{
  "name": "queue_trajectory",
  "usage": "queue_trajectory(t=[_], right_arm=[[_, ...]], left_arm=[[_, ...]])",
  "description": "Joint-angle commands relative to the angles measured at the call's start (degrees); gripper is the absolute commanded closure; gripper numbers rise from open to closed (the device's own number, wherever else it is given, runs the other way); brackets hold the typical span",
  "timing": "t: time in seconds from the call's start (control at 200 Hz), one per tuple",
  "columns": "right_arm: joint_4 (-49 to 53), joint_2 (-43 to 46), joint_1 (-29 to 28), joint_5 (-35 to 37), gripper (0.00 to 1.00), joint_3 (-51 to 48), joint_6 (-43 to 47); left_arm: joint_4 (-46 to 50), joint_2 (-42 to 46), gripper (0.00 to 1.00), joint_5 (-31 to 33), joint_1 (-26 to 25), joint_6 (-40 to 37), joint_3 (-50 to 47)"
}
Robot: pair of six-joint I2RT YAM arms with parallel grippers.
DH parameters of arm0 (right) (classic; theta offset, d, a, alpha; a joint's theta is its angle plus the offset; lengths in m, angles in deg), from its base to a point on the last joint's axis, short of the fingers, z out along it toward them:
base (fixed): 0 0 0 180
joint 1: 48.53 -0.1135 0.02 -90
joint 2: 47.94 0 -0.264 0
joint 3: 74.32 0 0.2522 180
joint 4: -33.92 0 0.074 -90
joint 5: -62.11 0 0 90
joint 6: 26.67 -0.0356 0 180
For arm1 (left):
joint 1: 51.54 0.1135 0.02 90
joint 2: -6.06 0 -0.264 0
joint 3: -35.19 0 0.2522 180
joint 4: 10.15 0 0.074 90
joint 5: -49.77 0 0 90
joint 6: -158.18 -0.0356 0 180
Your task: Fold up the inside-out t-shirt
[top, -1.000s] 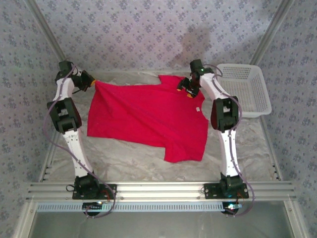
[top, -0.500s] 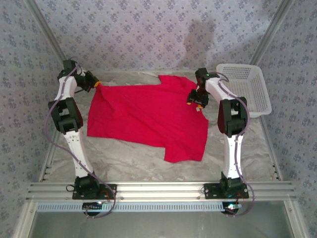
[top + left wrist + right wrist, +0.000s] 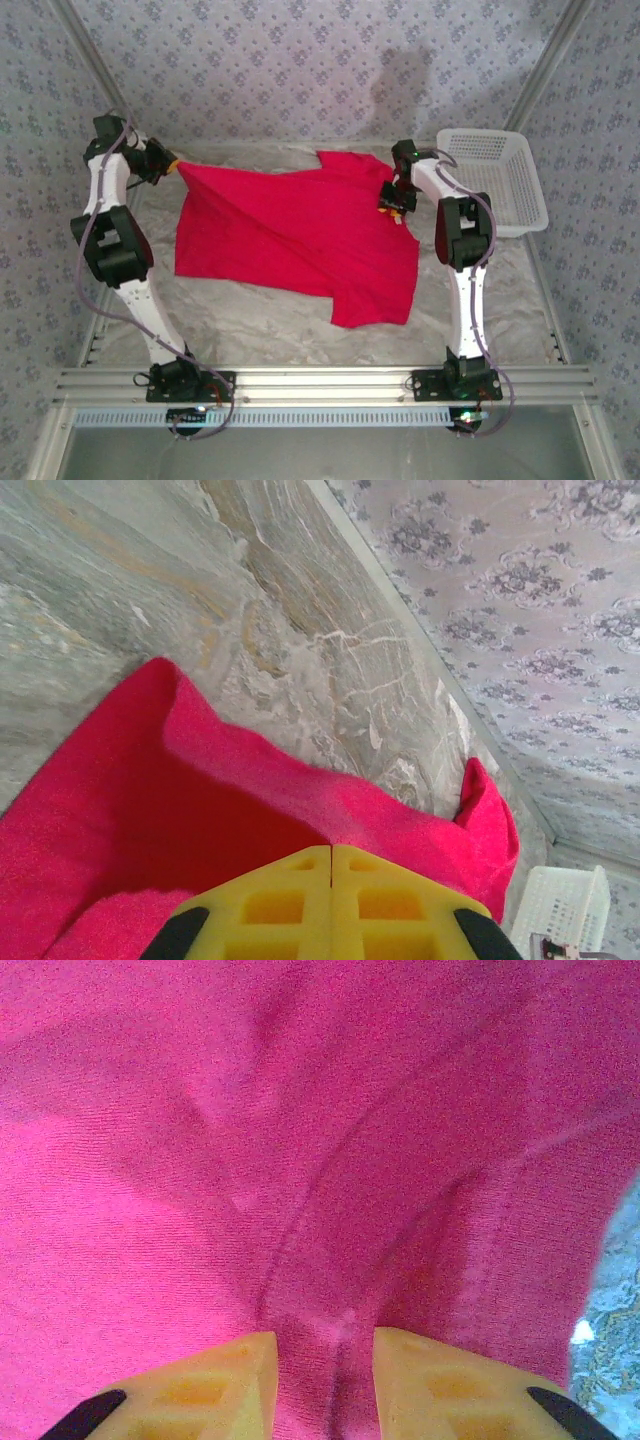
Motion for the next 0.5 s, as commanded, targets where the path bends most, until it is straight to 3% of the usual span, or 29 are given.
queue_trajectory(t=[0.0, 0.215, 0.265, 0.375, 0.495], right_arm=[[1.7, -0.2, 0.4, 1.5, 0.67, 1.8, 0.0], [2.6, -1.3, -0.2, 1.9, 0.65, 4.3, 0.0], [3.3, -1.0, -0.6, 1.4, 0.64, 5.0, 0.2], [5.4, 0.6, -2.2, 0.6, 0.61, 6.0, 1.2], [6.8, 4.5, -4.9, 1.6, 0.58, 4.2, 3.1]], left_arm=[[3.5, -1.9, 1.00, 1.6, 0.5, -1.7, 1.5], [8.3, -12.3, 1.00, 4.0, 0.0, -4.8, 9.2], [11.0, -14.0, 0.92, 4.9, -0.4, -6.3, 11.8], [17.0, -12.5, 0.66, 10.9, -1.3, -10.2, 14.0], [22.2, -3.3, 0.66, 22.0, -2.9, -14.9, 7.9]])
